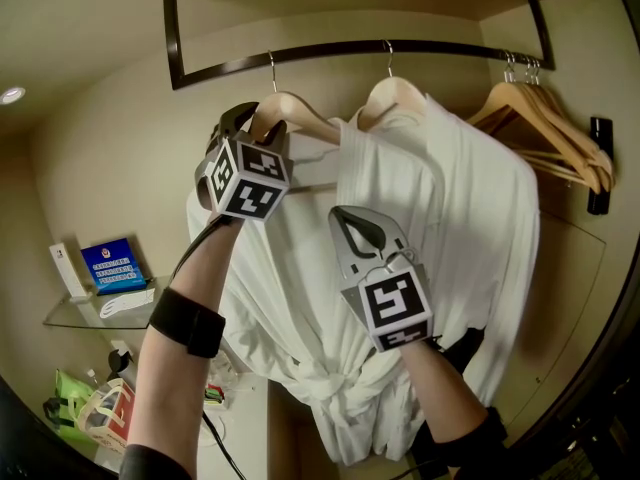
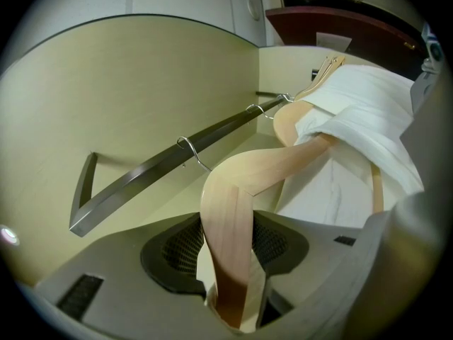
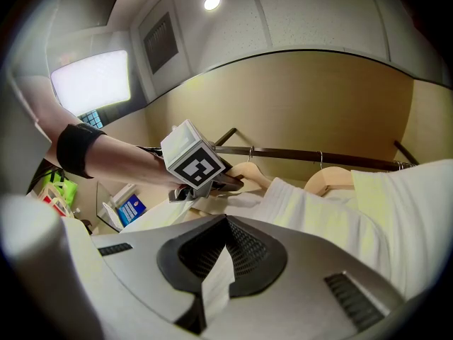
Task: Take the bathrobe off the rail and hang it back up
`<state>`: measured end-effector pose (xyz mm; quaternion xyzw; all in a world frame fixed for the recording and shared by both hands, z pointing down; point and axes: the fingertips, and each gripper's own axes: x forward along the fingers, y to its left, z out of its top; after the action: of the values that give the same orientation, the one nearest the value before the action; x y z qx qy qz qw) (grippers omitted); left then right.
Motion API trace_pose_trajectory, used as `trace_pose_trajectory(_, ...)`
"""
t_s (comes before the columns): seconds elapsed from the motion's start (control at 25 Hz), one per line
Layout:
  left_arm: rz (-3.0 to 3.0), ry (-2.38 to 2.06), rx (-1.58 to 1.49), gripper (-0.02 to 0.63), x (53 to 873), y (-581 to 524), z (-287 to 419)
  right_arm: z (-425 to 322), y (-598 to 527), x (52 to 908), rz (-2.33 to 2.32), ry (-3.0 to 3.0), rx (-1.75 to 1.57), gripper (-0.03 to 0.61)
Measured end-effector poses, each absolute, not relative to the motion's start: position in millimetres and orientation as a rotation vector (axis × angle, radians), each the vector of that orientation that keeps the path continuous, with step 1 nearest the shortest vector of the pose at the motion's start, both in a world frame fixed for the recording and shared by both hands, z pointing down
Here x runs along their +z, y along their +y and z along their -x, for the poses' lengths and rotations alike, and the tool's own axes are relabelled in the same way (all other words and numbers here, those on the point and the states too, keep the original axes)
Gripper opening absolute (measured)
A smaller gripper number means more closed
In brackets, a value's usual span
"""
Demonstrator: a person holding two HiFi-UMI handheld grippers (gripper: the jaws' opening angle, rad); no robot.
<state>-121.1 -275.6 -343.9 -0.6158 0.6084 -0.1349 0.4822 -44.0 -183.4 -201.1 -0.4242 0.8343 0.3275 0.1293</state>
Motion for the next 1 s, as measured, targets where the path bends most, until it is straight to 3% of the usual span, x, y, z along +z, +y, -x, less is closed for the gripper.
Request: trace_pose_trajectory(1.0, 1.476, 1.519, -0.28, 0.187, -376, -261, 127, 50, -175, -235, 1.189, 2.381, 0.986, 0.025)
